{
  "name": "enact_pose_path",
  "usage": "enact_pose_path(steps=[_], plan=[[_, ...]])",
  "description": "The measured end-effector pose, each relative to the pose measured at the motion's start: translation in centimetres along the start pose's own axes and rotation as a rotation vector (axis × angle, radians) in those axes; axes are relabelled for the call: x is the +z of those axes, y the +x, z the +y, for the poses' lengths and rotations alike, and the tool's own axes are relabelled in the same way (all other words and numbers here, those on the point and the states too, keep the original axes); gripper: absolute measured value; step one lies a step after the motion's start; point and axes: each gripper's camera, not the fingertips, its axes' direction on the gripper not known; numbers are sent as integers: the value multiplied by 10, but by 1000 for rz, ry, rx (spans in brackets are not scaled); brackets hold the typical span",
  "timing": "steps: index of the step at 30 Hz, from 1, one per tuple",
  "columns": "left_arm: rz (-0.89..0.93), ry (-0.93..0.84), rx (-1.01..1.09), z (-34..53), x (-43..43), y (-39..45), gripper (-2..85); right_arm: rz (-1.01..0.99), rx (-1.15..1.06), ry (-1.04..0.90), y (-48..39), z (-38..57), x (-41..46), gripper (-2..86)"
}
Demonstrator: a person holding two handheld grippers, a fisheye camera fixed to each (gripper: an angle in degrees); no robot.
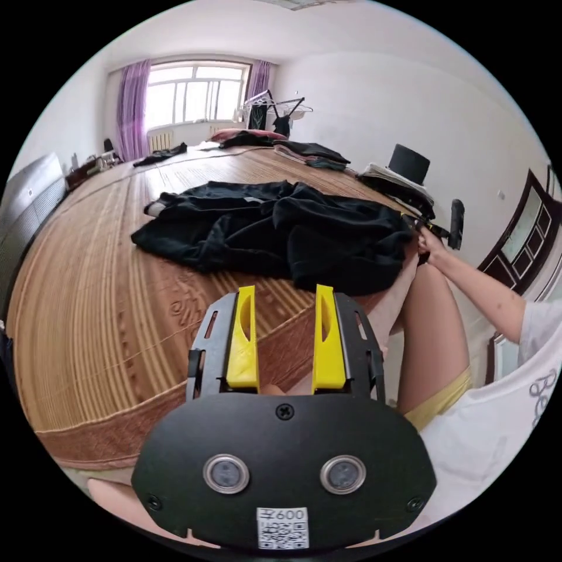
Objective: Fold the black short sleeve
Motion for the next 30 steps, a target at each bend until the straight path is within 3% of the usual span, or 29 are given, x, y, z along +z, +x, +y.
enact_pose_path(steps=[2,5,10,12,15,18,22,24,27,30], plan=[[15,-84,-2,-17,32,11,128,22,-44,9,-30,9,0,-8],[-242,-150,181,-36,53,44,41,11,-44,15,-67,23,0,-8],[-392,-44,268,-59,10,28,19,-40,-100,-56,-149,39,-12,-8],[-534,3,188,-79,-37,-16,16,-175,-448,2,-242,66,-40,-8],[-691,66,42,-101,-117,-73,14,-192,-808,75,-365,113,-86,-8],[-771,237,-42,-94,-199,-91,11,-205,-839,273,-439,136,-144,-8],[-754,217,74,-56,-223,-74,11,-272,-642,282,-466,128,-167,-8],[-706,65,185,-13,-196,-57,11,-340,-513,210,-456,126,-164,-8],[-566,-211,224,46,-146,-43,11,-337,-503,108,-444,141,-154,-7],[-375,-332,231,97,-121,-24,11,-267,-466,27,-433,165,-141,-5]])
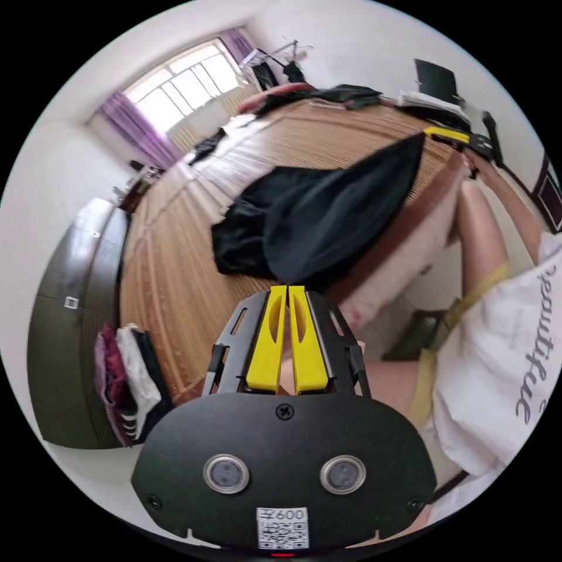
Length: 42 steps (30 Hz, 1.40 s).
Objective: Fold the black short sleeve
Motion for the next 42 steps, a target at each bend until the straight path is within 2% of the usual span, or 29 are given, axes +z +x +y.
enact_pose_path(steps=[4,7,10,12,13,15,18,21,25,28,31,36,37,42], plan=[[114,57,-55,29,-7,19,12,-65,97,-76,-3,31,0,17],[210,222,-140,46,-30,17,12,-79,163,27,-22,53,-33,66],[304,376,-207,56,-45,14,12,-202,145,181,-57,68,-84,80],[298,422,-251,58,-45,18,13,-448,100,323,-93,74,-124,85],[291,431,-263,58,-44,19,13,-528,80,346,-103,74,-132,84],[303,453,-265,54,-37,27,13,-820,-38,381,-153,68,-157,84],[325,468,-204,46,-26,43,14,-908,-174,356,-218,60,-178,90],[299,441,-151,44,-16,58,17,-824,-343,295,-266,62,-181,77],[239,419,-98,53,-4,71,27,-716,-353,258,-276,74,-174,12],[194,433,-90,69,12,77,61,-691,-202,269,-241,88,-166,-4],[226,470,-182,92,37,73,118,-691,34,261,-185,99,-153,-7],[294,365,-259,117,101,91,143,-721,283,310,-100,114,-141,-8],[275,353,-267,118,107,95,145,-721,293,313,-94,114,-140,-8],[-37,404,-233,120,135,132,151,-700,351,341,-50,115,-132,-8]])
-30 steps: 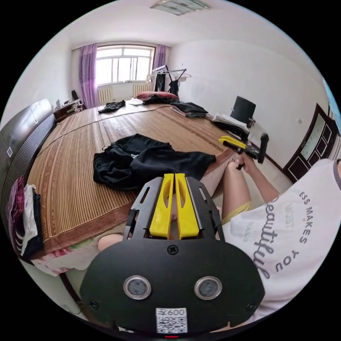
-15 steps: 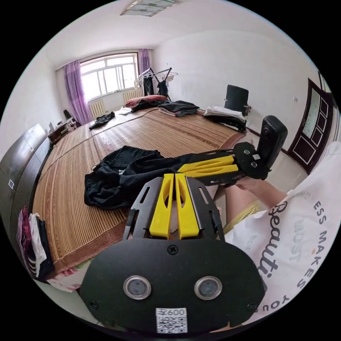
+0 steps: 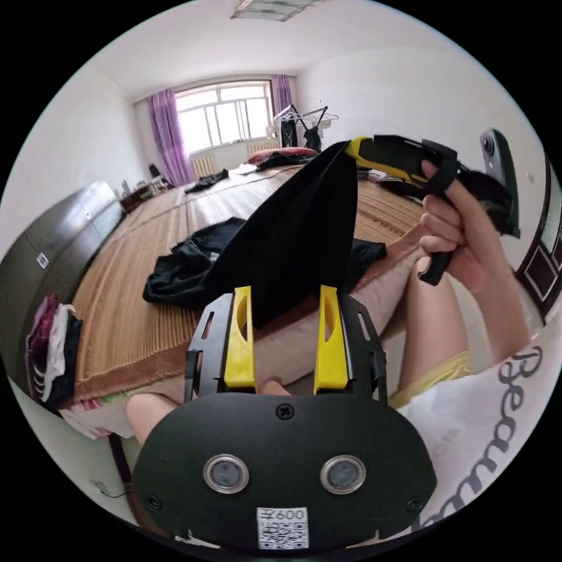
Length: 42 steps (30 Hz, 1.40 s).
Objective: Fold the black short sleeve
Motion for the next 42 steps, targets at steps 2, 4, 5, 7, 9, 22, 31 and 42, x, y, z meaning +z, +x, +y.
enact_pose_path(steps=[2,4,5,7,9,22,31,42], plan=[[-82,9,25,3,15,7,149,-3,7,11,10,-2,-6,-8],[-151,-7,25,9,36,8,142,7,9,25,19,-3,-13,-8],[-202,-33,34,15,51,7,134,16,11,34,26,-2,-18,-8],[-273,-105,108,25,72,11,95,29,25,39,39,0,-24,-8],[-356,-157,194,43,78,14,35,57,38,31,58,3,-29,-8],[77,-18,179,109,-49,10,13,293,157,-81,169,54,6,-8],[99,7,97,89,-27,-17,11,343,-149,-261,149,107,7,38],[124,-12,56,61,-26,-38,12,-153,-574,-287,33,142,-31,90]])
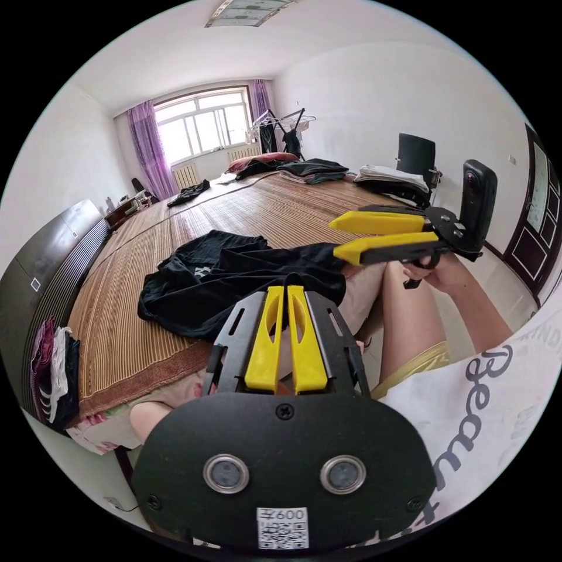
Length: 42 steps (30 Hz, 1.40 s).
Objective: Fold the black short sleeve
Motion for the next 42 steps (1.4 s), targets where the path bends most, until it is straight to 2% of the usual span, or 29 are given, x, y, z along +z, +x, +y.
enact_pose_path(steps=[5,10,13,16,20,24,28,33,37,42], plan=[[-20,12,12,-11,-13,1,15,-10,-200,-140,-42,-19,44,73],[-52,12,30,-19,-26,0,25,70,-234,-184,-40,-24,52,2],[-42,24,12,-24,-31,-1,44,98,-140,-145,-18,-27,36,-6],[29,31,-71,-28,-29,-7,107,164,41,-70,19,-28,11,-8],[22,-37,-110,-31,-3,-4,131,103,243,27,73,-20,-25,-8],[14,1,-146,-49,2,3,137,75,343,58,106,-15,-48,-8],[-46,80,-150,-72,-14,11,123,32,394,84,127,-16,-68,-8],[-111,161,-69,-90,-53,20,26,-41,492,143,165,-7,-101,-9],[-121,195,-94,-85,-93,10,16,-70,534,126,186,5,-116,-9],[-96,192,-106,-77,-141,-4,12,-244,544,136,192,18,-126,-8]])
